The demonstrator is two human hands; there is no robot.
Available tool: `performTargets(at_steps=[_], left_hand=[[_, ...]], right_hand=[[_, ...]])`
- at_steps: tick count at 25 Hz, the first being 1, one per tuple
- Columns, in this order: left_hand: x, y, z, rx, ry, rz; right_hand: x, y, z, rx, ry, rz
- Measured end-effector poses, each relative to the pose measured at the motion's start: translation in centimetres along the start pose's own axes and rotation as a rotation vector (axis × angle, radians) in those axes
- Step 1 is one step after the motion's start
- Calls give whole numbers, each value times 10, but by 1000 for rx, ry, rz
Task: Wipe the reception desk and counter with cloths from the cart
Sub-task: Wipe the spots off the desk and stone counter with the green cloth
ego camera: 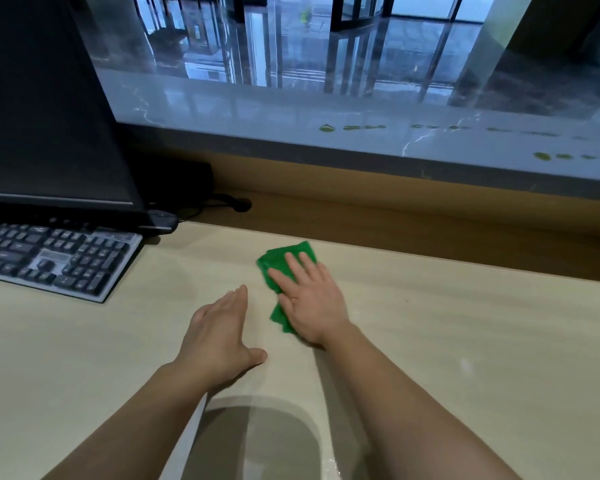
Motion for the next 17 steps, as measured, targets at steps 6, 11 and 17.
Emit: performTargets(at_steps=[6,11,17], left_hand=[[6,29,-36,42,-24,3],[1,42,-55,66,-52,-49],[8,39,-60,77,-80,-133]], right_hand=[[-18,159,3,383,32,26],[-25,207,4,596,15,-12],[-21,106,-54,529,58,-68]])
Point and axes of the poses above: each hand's wrist, its own z-axis away from the middle knuckle, its own x-axis out of the palm, y = z × x, the point moved 7 cm from there along -z, towards the middle knuckle, and after that the axes turned 11 degrees about x, right-handed, at the moved point
